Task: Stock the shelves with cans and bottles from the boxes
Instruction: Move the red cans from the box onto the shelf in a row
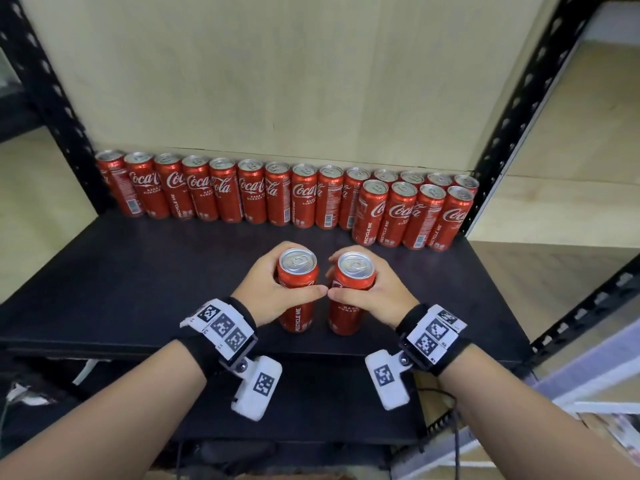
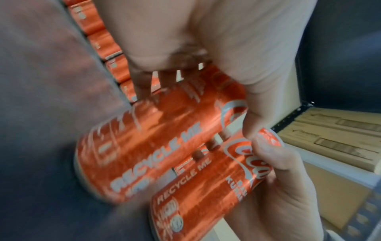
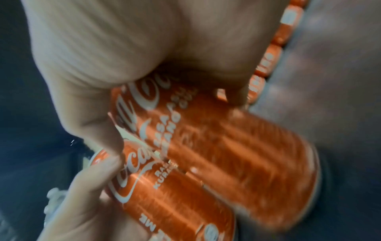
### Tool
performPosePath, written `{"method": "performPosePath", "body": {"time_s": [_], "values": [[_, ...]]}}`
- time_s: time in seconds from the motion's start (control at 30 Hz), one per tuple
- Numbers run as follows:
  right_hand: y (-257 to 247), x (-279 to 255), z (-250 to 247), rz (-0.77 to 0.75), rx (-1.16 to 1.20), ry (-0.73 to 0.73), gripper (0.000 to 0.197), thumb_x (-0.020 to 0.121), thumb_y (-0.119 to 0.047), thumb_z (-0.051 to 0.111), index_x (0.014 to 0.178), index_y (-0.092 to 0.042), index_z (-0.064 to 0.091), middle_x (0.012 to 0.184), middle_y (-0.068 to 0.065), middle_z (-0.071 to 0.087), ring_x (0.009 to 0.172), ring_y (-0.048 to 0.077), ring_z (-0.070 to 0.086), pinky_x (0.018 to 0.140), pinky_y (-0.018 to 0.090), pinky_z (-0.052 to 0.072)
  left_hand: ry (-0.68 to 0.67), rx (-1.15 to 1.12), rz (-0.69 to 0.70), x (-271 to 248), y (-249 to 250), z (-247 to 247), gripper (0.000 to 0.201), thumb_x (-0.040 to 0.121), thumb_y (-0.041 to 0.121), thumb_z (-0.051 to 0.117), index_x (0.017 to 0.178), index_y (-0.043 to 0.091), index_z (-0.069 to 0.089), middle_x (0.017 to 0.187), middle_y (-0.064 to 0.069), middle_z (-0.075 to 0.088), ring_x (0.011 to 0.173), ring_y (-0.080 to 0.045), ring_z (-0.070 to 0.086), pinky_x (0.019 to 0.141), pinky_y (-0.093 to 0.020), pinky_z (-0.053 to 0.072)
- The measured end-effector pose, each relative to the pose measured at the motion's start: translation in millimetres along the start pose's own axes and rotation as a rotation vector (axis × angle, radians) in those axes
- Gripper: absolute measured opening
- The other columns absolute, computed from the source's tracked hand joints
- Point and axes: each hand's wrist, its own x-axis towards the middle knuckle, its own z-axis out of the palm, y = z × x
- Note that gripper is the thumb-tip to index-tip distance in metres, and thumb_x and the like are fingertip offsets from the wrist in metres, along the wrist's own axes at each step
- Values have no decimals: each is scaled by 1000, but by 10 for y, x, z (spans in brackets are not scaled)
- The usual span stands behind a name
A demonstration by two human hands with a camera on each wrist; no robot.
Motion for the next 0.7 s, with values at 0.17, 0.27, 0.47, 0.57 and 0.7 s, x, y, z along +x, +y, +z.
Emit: {"method": "performPosePath", "body": {"time_s": [0.17,0.27,0.47,0.57,0.7], "values": [[-483,-70,-219,-90,-567,-36,82,65,-54,89,135,-35,50,122,-17,63,113,-2,61,99,26,51,-144,341,-13,53,373,-352,72,56,46,96,119,41,60,116,20,67,108,3,61,91,-25,48],[-726,26,-300,-112,-874,-236,78,69,-56,84,137,-32,52,129,-16,60,116,0,57,100,28,49,-281,679,60,132,642,-448,77,59,42,95,126,39,58,119,23,61,107,7,56,91,-18,46],[-903,188,-308,-31,-1176,-483,68,75,-42,85,133,-27,51,119,-7,65,102,10,64,86,36,57,-472,1045,88,298,709,-296,70,65,41,92,125,30,56,118,11,62,106,-9,61,89,-34,56],[-945,211,-293,-30,-1195,-496,67,76,-46,85,131,-27,53,117,-8,66,100,10,64,85,36,57,-459,993,82,341,693,-241,67,61,40,95,117,29,58,111,11,63,100,-9,62,85,-34,58],[-952,193,-266,-4,-1149,-468,67,74,-46,86,130,-25,56,114,-9,68,97,8,65,83,31,58,-442,929,95,371,658,-200,72,57,43,96,117,30,59,112,11,64,101,-9,63,87,-35,58]]}}
